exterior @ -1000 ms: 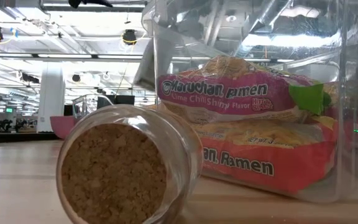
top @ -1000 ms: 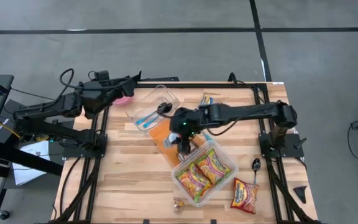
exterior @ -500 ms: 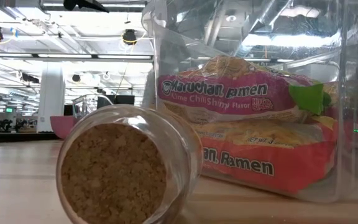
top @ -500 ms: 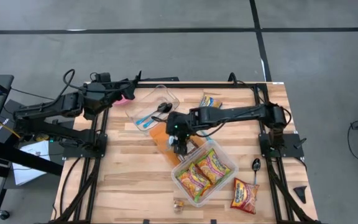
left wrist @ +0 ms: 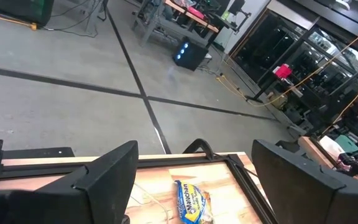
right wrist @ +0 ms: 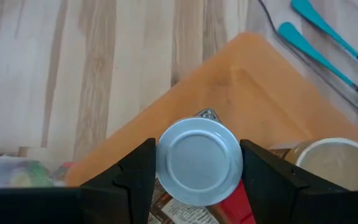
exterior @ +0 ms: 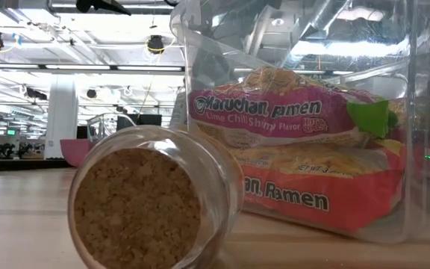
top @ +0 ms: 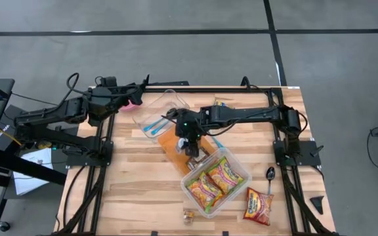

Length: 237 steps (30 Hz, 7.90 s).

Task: Pick & Place Food Item
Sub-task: Put the white seasoning bottle into the orange bin, then put the blue noodle pack into the bottom transparent bin

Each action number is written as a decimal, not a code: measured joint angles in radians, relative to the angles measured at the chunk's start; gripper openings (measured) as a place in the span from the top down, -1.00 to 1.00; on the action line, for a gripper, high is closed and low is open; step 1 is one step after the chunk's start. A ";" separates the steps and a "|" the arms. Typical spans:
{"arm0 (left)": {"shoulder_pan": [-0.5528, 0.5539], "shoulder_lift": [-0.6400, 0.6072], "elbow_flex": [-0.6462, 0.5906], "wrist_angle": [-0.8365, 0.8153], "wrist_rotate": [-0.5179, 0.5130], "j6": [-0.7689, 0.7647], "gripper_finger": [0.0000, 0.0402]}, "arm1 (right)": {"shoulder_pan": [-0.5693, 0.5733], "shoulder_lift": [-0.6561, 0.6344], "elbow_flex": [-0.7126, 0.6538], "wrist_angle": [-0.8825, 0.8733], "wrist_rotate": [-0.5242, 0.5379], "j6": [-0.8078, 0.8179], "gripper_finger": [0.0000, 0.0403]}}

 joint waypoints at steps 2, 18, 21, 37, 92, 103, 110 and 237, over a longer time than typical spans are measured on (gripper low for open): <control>0.000 0.000 0.000 0.000 0.000 -0.003 -0.54 | 0.002 0.000 0.000 -0.001 0.001 -0.020 0.05; 0.000 0.000 0.000 0.000 0.003 -0.008 -0.54 | -0.007 0.000 0.051 0.029 -0.027 -0.083 0.05; 0.000 0.000 0.000 0.000 0.003 -0.016 -0.54 | -0.007 0.000 0.117 -0.017 -0.027 -0.082 0.05; 0.000 0.001 0.000 -0.002 -0.001 -0.014 -0.54 | -0.066 0.131 0.366 -0.158 -0.027 -0.065 0.05; -0.008 -0.077 0.000 -0.063 -0.020 0.000 -0.54 | -0.114 0.342 0.446 -0.233 -0.068 -0.190 0.01; -0.008 -0.077 0.000 -0.063 -0.020 -0.001 -0.54 | -0.123 0.342 0.446 -0.236 -0.074 -0.196 -0.05; -0.008 -0.077 0.000 -0.064 -0.020 -0.001 -0.54 | -0.123 0.342 0.446 -0.242 -0.076 -0.196 -0.12; 0.112 0.024 0.000 0.058 0.183 0.325 -0.54 | -0.569 -0.395 -0.499 -0.015 0.187 1.268 -0.52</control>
